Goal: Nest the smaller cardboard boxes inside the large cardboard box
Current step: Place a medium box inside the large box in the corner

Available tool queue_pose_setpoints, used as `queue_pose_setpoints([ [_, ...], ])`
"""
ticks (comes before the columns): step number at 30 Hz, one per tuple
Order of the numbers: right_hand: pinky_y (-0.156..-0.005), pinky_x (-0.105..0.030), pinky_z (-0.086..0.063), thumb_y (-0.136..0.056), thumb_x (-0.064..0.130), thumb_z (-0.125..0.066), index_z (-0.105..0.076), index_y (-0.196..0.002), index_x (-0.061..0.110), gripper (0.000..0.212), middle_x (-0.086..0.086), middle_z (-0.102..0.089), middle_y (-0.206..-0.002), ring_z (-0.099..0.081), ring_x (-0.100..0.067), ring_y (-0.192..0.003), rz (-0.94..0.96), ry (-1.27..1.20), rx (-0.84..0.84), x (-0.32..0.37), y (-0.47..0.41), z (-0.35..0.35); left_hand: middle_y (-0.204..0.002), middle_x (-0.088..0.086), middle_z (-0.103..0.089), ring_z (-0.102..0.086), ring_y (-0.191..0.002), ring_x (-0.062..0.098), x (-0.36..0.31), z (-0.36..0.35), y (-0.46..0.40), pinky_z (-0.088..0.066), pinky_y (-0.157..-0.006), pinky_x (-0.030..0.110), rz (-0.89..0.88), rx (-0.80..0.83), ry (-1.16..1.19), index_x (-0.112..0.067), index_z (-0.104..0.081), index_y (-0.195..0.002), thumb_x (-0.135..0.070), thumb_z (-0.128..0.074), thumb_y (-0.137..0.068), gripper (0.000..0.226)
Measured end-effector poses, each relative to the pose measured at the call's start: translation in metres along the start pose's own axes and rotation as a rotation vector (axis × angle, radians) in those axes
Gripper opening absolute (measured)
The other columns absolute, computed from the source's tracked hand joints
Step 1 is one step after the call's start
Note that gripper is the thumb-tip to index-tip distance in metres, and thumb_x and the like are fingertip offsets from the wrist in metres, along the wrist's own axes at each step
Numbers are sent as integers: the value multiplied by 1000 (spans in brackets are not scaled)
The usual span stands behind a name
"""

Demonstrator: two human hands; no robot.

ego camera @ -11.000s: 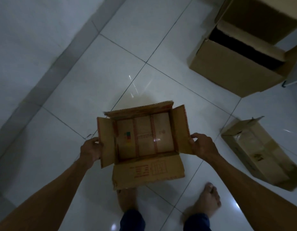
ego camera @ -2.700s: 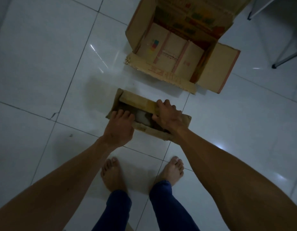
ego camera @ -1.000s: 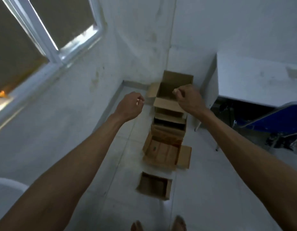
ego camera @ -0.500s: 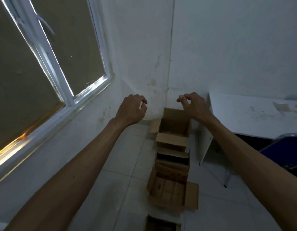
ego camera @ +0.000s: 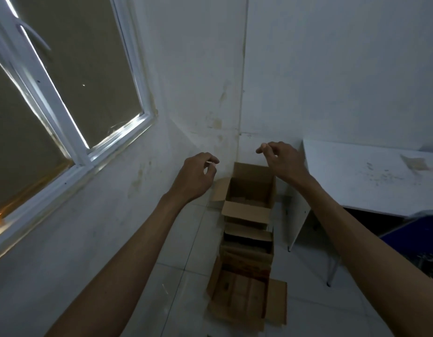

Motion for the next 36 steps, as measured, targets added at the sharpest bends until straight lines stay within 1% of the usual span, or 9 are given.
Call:
queue_pose_setpoints([
  [4,-78,-17,-38,-108,38,-42,-77,-111,16,42,-7,-73,-122,-64,-16,-109,-49,-56,10,-12,-14,-29,-100,0,-74,-62,-80,-5,21,-18,-14,-43,-72,0,36,11,37,-11,-73,-105,-16,-52,-98,23],
  [8,-73,-7,-31,-108,35,-43,-77,-110,15,40,-7,-74,-120,-60,-10,-101,-71,-65,22,-8,-40,-61,-99,2,-73,-63,-83,5,53,-22,-42,-45,-74,5,18,44,43,-9,-72,-108,-16,-52,-99,23],
  [12,-79,-13,-36,-109,36,-43,-79,-103,13,43,-8,-74,-119,-64,-15,-106,-119,-50,2,1,-77,-100,-103,4,-71,-65,-89,10,100,-12,-85,-54,-83,20,-35,47,81,-7,-72,-107,-14,-51,-99,23],
  [14,-84,-21,-39,-109,37,-42,-81,-94,12,49,-5,-77,-105,-63,-6,-89,-168,-50,-5,2,-87,-113,-103,2,-69,-64,-86,8,118,-7,-98,-51,-77,13,-54,31,94,-9,-72,-105,-13,-51,-99,22],
  [17,-59,-19,-36,-109,40,-41,-82,-84,17,52,15,-60,-57,-50,2,-45,-260,-24,-46,11,-114,-142,-102,0,-68,-66,-85,8,160,5,-130,-47,-72,8,-83,98,120,-12,-71,-101,-15,-50,-99,21],
  [21,-44,-10,-35,-109,36,-43,-81,-90,11,49,12,-49,-40,-51,2,-39,-306,-50,-97,29,-142,-173,-101,-4,-67,-67,-83,7,208,29,-172,-46,-68,7,-101,154,134,-17,-71,-100,-18,-50,-99,21],
  [25,-54,-13,-36,-109,34,-44,-81,-102,14,43,-2,-76,-78,-64,-7,-59,-305,12,-113,39,-164,-191,-99,-5,-67,-67,-81,6,243,43,-205,-48,-68,11,-111,159,177,-20,-70,-97,-18,-50,-98,21],
  [28,-65,-10,-40,-109,28,-46,-80,-106,10,39,-12,-78,-107,-72,-24,-87,-305,18,-122,34,-177,-197,-101,-4,-68,-68,-82,9,262,38,-225,-48,-70,12,-120,167,189,-18,-71,-98,-16,-50,-98,21],
  [36,-60,-18,-47,-106,22,-44,-78,-116,14,36,-6,-77,-112,-68,-15,-80,-411,57,-163,-11,-207,-206,-103,-1,-68,-68,-83,12,295,-8,-270,-49,-72,16,-155,258,247,-14,-71,-101,-15,-50,-100,21],
])
Point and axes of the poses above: each hand's wrist, its own y-axis away from the middle knuckle, its own z-axis out of the back of the hand, x = y × z, the point moved 10 cm from there along -y, towards the middle knuckle
